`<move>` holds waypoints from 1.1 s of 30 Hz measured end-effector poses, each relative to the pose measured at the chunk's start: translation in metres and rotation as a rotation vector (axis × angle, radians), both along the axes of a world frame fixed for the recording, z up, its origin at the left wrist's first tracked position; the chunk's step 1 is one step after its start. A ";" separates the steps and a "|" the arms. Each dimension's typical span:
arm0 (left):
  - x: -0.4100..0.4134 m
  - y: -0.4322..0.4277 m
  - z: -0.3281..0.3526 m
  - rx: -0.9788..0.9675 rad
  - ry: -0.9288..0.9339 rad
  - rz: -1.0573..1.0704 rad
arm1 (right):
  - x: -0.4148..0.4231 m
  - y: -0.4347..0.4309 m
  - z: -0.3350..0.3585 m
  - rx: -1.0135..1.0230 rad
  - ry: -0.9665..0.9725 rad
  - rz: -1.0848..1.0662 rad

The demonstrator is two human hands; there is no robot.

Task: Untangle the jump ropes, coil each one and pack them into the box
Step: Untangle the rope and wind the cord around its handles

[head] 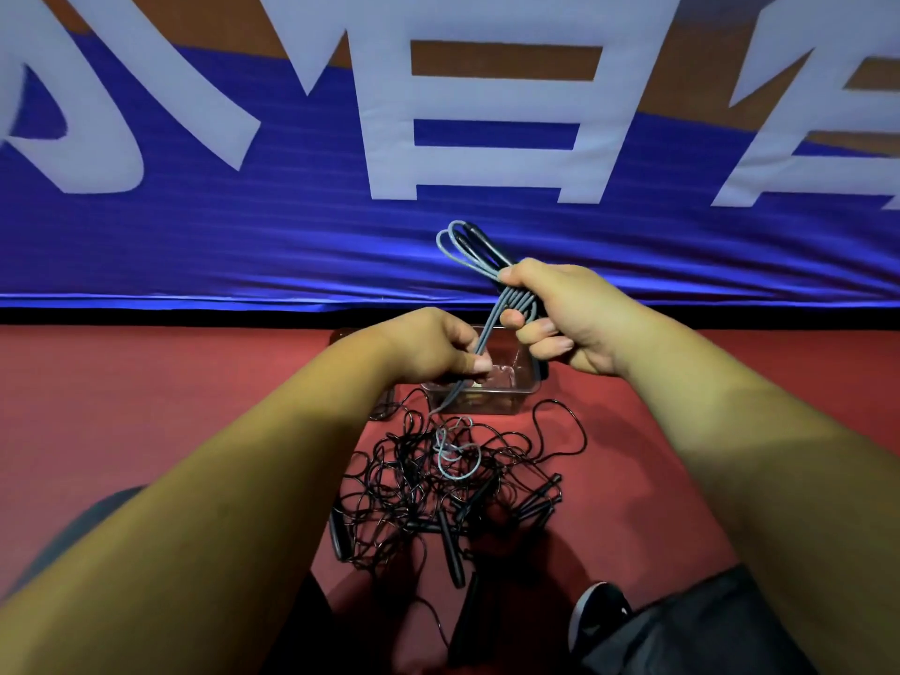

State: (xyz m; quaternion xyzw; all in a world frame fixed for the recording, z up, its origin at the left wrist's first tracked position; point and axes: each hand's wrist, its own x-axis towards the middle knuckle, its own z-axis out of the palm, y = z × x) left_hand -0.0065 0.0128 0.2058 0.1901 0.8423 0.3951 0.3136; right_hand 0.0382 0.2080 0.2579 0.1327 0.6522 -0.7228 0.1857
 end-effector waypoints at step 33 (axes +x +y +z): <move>0.009 0.002 0.028 -0.015 0.088 -0.184 | -0.013 0.003 -0.026 0.725 0.033 0.002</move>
